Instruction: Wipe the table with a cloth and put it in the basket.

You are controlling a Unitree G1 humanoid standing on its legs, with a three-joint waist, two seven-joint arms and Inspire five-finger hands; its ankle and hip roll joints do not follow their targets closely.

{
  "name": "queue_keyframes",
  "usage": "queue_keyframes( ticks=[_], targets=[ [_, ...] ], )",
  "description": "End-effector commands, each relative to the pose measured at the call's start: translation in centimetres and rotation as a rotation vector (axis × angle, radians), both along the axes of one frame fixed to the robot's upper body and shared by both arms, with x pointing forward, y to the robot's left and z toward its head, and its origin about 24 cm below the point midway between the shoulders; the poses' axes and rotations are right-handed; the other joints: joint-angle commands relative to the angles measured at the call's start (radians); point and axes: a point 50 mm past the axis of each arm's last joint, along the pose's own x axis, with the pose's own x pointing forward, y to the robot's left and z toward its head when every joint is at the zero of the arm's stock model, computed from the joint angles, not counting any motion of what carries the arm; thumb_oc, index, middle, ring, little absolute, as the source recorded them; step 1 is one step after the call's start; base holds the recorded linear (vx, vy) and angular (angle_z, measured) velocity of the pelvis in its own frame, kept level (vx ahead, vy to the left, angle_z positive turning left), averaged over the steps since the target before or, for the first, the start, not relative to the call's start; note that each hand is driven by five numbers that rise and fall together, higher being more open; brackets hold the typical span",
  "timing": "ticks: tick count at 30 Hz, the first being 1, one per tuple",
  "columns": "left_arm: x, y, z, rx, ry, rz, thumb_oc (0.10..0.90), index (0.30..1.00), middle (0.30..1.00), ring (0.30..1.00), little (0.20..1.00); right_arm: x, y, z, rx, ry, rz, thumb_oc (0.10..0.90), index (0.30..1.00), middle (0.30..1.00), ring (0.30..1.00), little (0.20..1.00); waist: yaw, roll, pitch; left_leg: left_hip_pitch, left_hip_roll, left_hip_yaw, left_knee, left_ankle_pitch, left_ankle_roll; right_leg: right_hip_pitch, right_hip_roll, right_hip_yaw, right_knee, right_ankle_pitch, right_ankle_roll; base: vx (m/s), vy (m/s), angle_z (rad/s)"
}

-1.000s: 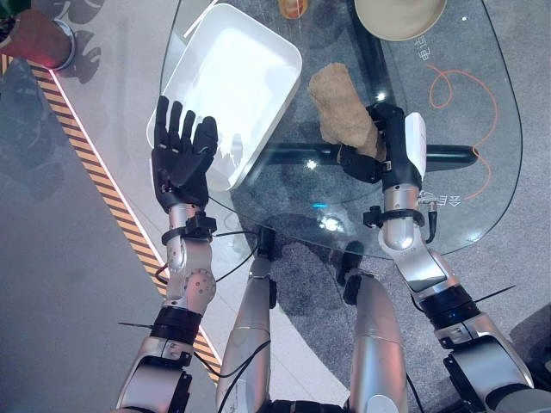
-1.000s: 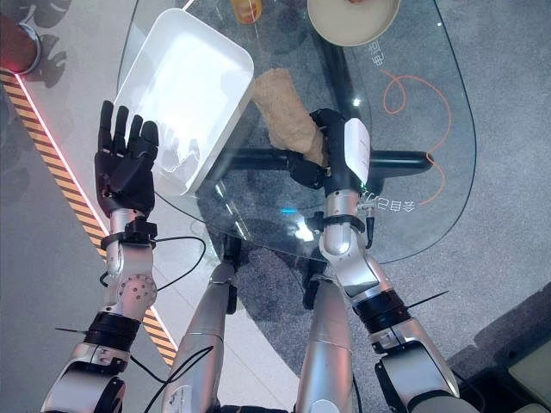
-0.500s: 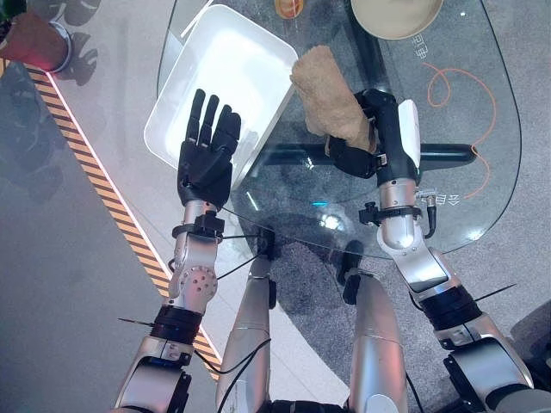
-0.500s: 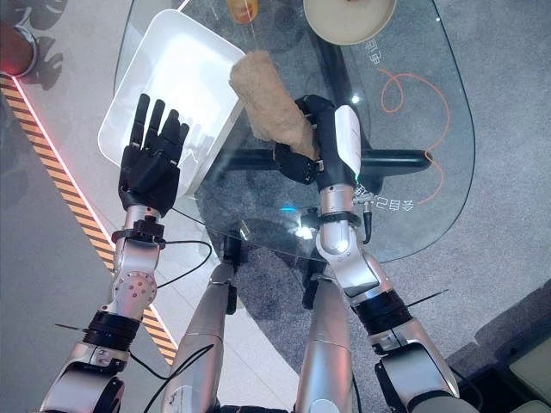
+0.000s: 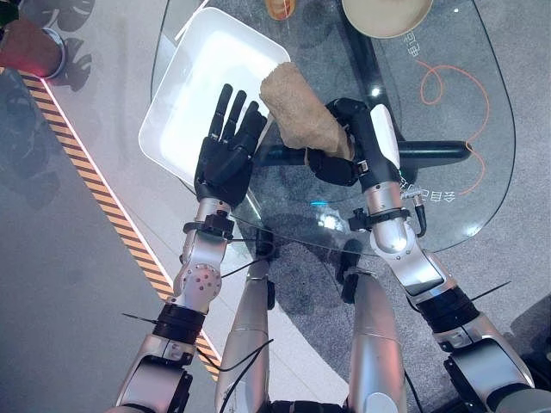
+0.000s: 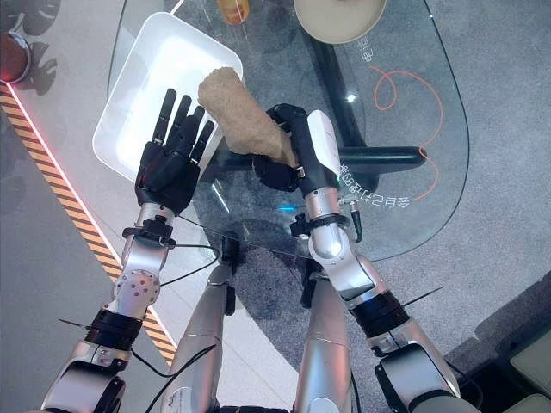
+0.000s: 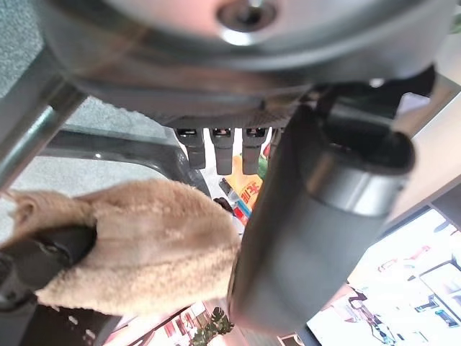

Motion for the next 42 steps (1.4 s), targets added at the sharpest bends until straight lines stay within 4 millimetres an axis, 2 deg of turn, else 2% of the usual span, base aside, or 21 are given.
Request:
queue_keyframes(
  ticks=[1, 11, 36, 37, 38, 39, 40, 42],
  targets=[
    [-1.5, -0.8, 5.6, 0.005, -0.297, -0.074, 0.8, 0.9, 0.9, 0.9, 0.9, -4.3, 4.2, 7.8, 0.092, -0.371, 0.281, 0.1, 0.3, 0.3, 0.3, 0.2, -0.008, -0.024, -0.024, 0.05, -0.111, 0.087, 0.1, -0.155, 0.113, 0.086, 0.095, 0.037, -0.177, 0.101, 0.008, 0.0, 0.0, 0.0],
    [-1.8, -1.9, 6.2, 0.038, -0.331, -0.146, 0.8, 0.9, 0.9, 0.9, 0.9, -4.2, 5.3, 7.5, 0.048, -0.327, 0.32, 0.1, 0.3, 0.3, 0.3, 0.2, -0.003, -0.025, -0.024, 0.051, -0.114, 0.084, 0.099, -0.151, 0.112, 0.086, 0.095, 0.031, -0.174, 0.102, 0.006, 0.0, 0.0, 0.0],
    [-1.7, -2.3, 5.9, 0.086, -0.306, -0.157, 0.8, 0.9, 0.9, 0.9, 0.9, -4.5, 5.5, 7.8, 0.049, -0.34, 0.327, 0.1, 0.3, 0.3, 0.3, 0.2, -0.001, -0.022, -0.024, 0.049, -0.119, 0.085, 0.093, -0.146, 0.114, 0.082, 0.095, 0.029, -0.18, 0.11, 0.008, 0.0, 0.0, 0.0],
    [-1.7, -2.3, 6.0, 0.087, -0.308, -0.156, 0.751, 0.858, 0.858, 0.858, 0.851, -4.5, 5.5, 7.8, 0.049, -0.341, 0.326, 0.1, 0.3, 0.3, 0.3, 0.2, -0.002, -0.022, -0.024, 0.049, -0.118, 0.085, 0.093, -0.146, 0.114, 0.081, 0.095, 0.029, -0.179, 0.11, 0.008, 0.0, 0.0, 0.0],
    [-1.7, -2.3, 6.0, 0.086, -0.312, -0.154, 0.443, 0.594, 0.594, 0.594, 0.543, -4.5, 5.5, 7.8, 0.051, -0.343, 0.326, 0.1, 0.3, 0.3, 0.3, 0.2, -0.002, -0.023, -0.024, 0.049, -0.118, 0.085, 0.092, -0.146, 0.114, 0.081, 0.094, 0.029, -0.181, 0.11, 0.009, 0.0, 0.0, 0.0],
    [-1.7, -2.2, 6.0, 0.086, -0.313, -0.152, 0.182, 0.371, 0.371, 0.371, 0.282, -4.5, 5.5, 7.8, 0.053, -0.343, 0.325, 0.1, 0.3, 0.3, 0.3, 0.2, -0.002, -0.023, -0.024, 0.05, -0.118, 0.085, 0.092, -0.146, 0.114, 0.082, 0.094, 0.029, -0.181, 0.11, 0.009, 0.0, 0.0, 0.0],
    [-1.7, -2.2, 6.0, 0.084, -0.315, -0.15, 0.1, 0.3, 0.3, 0.3, 0.2, -4.5, 5.4, 7.8, 0.054, -0.341, 0.325, 0.1, 0.3, 0.3, 0.3, 0.2, -0.002, -0.023, -0.024, 0.053, -0.118, 0.085, 0.09, -0.146, 0.114, 0.084, 0.094, 0.029, -0.182, 0.11, 0.009, 0.0, 0.0, 0.0],
    [-1.7, -2.1, 6.0, 0.087, -0.318, -0.145, 0.1, 0.3, 0.3, 0.3, 0.2, -4.5, 5.4, 7.8, 0.055, -0.342, 0.325, 0.1, 0.3, 0.3, 0.3, 0.2, -0.003, -0.023, -0.024, 0.053, -0.118, 0.085, 0.091, -0.146, 0.114, 0.084, 0.094, 0.029, -0.182, 0.11, 0.009, 0.0, 0.0, 0.0]
  ],
)
